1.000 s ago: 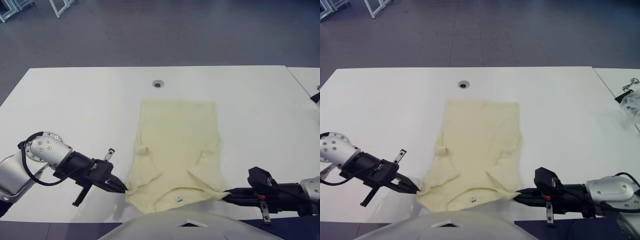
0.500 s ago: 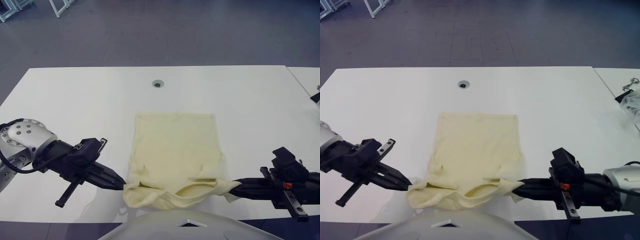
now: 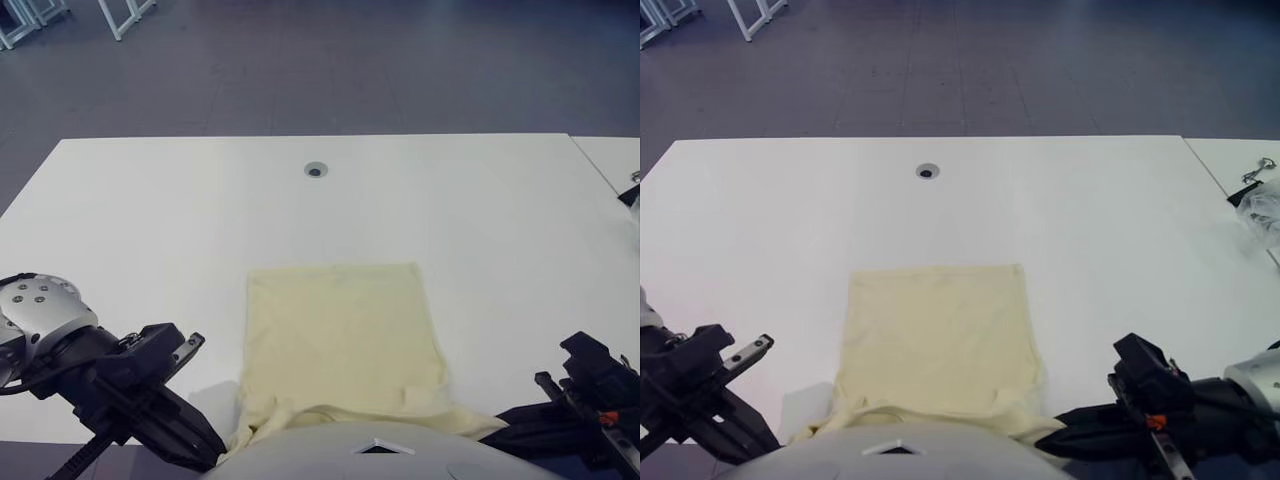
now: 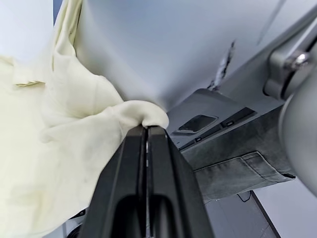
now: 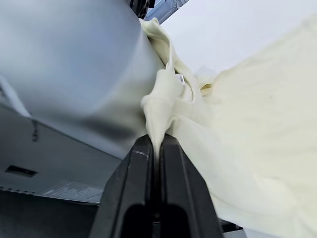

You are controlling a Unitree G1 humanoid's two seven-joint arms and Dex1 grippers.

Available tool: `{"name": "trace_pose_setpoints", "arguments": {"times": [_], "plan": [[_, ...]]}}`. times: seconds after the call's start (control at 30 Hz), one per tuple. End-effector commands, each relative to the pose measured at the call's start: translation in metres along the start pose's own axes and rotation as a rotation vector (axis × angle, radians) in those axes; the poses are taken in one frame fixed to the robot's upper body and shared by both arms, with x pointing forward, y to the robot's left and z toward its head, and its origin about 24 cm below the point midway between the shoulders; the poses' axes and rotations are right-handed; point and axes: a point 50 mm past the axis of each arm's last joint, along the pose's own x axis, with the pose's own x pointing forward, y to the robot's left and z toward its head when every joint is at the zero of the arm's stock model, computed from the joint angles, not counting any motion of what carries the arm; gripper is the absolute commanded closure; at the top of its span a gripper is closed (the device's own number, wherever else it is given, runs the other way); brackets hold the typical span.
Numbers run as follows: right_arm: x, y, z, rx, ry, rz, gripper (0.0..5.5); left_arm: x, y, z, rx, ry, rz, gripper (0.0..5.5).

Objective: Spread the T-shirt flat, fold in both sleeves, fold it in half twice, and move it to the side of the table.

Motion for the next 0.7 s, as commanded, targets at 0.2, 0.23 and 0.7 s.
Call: {"name": "trace_pose_setpoints", "arguments": {"times": [0.2, 0.23, 0.7], "plan": [[0.008, -0.064, 0.01, -0.096, 0.018, -0.097, 5.5, -0.035, 0.07, -0.003, 0.072, 0.023, 0.218, 5.49], [0.009, -0.074, 0.011, -0.104, 0.026, -0.101, 5.5, -0.037, 0.077, -0.004, 0.067, 0.025, 0.226, 5.49], [0.015, -0.169, 0.042, -0.252, 0.09, -0.249, 5.5, -0.054, 0.138, -0.012, 0.049, 0.044, 0.341, 5.49]]}}
